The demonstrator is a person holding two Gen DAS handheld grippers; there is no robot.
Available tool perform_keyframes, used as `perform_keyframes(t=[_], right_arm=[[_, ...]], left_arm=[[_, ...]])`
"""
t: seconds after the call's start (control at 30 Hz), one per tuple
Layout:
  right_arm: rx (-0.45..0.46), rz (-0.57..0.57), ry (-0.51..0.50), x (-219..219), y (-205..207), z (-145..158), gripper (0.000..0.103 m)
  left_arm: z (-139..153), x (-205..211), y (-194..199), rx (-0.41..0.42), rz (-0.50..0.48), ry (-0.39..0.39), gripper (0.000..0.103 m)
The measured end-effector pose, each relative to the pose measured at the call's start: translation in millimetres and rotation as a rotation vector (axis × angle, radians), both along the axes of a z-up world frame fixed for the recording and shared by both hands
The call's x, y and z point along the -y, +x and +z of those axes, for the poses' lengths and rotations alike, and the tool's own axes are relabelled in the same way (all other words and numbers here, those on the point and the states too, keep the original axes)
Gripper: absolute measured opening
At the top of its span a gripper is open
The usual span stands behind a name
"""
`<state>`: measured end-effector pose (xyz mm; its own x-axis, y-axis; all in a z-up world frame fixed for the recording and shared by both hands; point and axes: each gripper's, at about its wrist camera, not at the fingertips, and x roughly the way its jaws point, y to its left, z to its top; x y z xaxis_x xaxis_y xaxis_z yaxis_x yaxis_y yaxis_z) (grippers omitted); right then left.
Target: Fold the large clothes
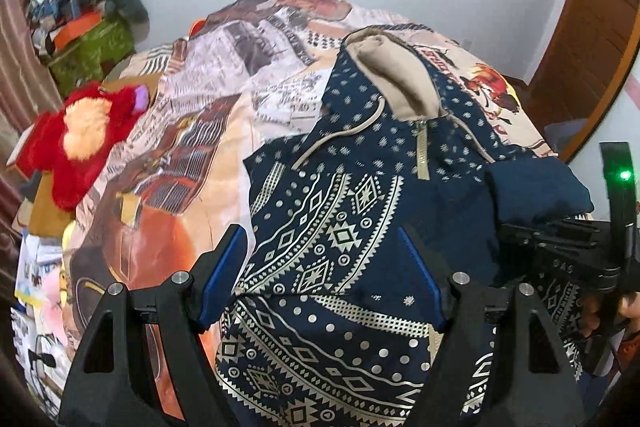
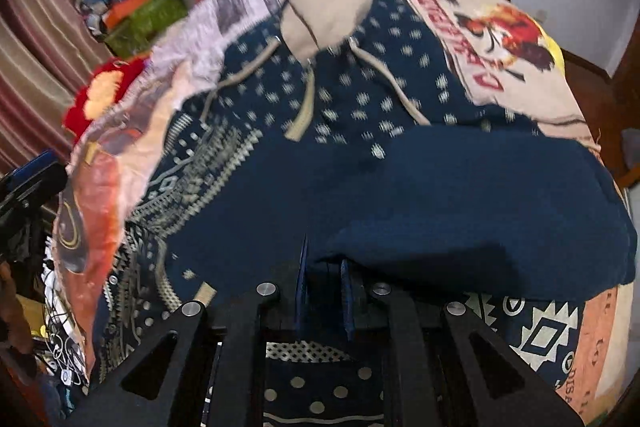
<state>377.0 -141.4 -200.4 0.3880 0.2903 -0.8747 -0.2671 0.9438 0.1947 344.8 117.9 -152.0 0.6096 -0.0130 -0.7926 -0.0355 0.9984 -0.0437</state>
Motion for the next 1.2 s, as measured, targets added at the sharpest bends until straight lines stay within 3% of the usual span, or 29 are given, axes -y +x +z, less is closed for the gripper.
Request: perform_keyframes(t=[0.13, 0.2, 0.23, 0.3, 0.5, 0.67, 0.83, 1.03, 1.17, 1.2], right_arm=[[0.022, -0.011, 0.011, 10, -6, 12, 0.018], [0.058, -0.010, 0.007, 14, -14, 22, 0.029], [0.090, -0.010, 0.001, 19, -19, 30, 0.034], [0.156, -0.008, -0.004, 27, -29, 44, 0.055], [0.375, -0.055, -0.045, 79, -60, 84, 0.073], [0.403, -0.135, -0.039, 136, -73, 96, 0.075], [0.365, -0.275, -0.018, 207, -83, 89, 0.076], [0.272, -0.407, 0.050, 272, -94, 71, 0.076], [0.242, -0.439, 0.062, 288, -99, 60, 0.076], [0.237, -0.443, 0.064, 290, -99, 57, 0.076]], left_arm=[[2, 8, 2, -0.003, -0.011, -0.005, 0.076], [7, 19, 4, 0.003, -0.031, -0.006, 0.076], [10, 24, 5, 0.006, -0.043, -0.004, 0.076], [18, 43, 7, 0.019, -0.082, 0.004, 0.076], [38, 115, 13, 0.058, -0.232, 0.038, 0.076], [37, 192, 19, 0.056, -0.402, 0.069, 0.076], [11, 272, 34, -0.011, -0.579, 0.136, 0.076], [-27, 349, 43, -0.059, -0.726, 0.253, 0.076], [-52, 384, 43, -0.049, -0.792, 0.399, 0.075], [-57, 388, 42, -0.032, -0.795, 0.439, 0.068]])
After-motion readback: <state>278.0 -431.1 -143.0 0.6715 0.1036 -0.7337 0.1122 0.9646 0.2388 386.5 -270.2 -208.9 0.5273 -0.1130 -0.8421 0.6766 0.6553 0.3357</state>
